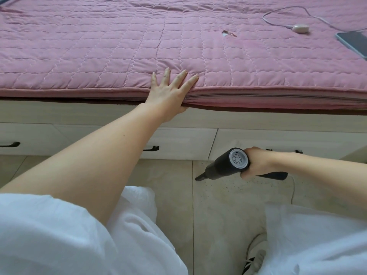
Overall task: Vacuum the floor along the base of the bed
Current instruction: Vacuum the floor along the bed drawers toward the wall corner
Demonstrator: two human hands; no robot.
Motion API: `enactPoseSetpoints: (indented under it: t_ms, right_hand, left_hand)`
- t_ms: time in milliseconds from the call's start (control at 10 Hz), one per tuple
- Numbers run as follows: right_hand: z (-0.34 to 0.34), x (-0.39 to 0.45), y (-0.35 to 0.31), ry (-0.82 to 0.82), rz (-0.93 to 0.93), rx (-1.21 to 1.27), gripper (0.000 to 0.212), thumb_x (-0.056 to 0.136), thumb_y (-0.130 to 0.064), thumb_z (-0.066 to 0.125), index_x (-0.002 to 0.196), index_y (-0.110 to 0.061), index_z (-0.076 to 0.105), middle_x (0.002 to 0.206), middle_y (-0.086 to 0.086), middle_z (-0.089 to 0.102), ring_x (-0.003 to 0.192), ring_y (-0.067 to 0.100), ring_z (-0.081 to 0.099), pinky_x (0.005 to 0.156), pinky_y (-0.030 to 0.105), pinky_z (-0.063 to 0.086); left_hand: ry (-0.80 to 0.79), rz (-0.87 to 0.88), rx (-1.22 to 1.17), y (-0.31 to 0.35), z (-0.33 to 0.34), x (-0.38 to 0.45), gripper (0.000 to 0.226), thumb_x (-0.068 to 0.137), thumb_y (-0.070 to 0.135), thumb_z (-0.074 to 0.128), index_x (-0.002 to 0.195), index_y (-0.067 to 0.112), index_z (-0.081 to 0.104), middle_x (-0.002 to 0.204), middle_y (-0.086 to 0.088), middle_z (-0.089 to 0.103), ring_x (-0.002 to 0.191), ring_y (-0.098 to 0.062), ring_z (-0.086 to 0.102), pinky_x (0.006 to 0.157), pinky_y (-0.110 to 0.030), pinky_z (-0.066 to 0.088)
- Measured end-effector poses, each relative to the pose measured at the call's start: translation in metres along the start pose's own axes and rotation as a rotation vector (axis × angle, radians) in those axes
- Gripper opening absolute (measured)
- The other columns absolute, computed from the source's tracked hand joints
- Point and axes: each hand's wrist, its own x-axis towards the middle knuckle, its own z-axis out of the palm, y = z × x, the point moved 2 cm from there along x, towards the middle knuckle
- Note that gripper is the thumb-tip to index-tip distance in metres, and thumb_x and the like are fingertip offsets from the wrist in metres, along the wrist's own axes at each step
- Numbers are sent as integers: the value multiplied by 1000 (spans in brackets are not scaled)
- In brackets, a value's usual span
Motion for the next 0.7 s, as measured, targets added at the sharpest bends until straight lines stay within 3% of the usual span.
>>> enactPoseSetpoints:
  t_ms: [300,500,600,700]
  right_hand:
    - [3,2,-12,-37,-22,-9,29,75,-19,70,72,-30,43,71,-12,50,61,3,47,50,15,35]
    - [4,-1,-7,-54,-6,-19,30,73,-21,72,73,-30,44,75,-11,52,72,13,52,53,16,38]
    - [4,-4,-2,-48,3,-2,23,73,-21,72,83,-24,51,82,-6,57,74,14,54,56,17,39]
    - [4,-5,4,-30,21,1,22,73,-21,71,81,-24,50,78,-6,56,67,10,52,53,18,38]
  left_hand:
    - [6,5,-6,-1,-2,-1,86,94,47,55,154,36,-6,164,0,-2,148,-42,1,114,-68,6]
    - [18,-5,-21,0,-2,1,90,91,48,60,154,36,-2,164,1,1,148,-42,2,114,-68,7]
    - [25,-6,-26,0,-2,2,92,89,50,62,155,36,0,164,0,2,148,-43,3,113,-69,7]
    - [26,-1,-20,3,-4,4,96,87,49,65,155,35,-2,164,1,1,148,-43,3,112,-70,9]
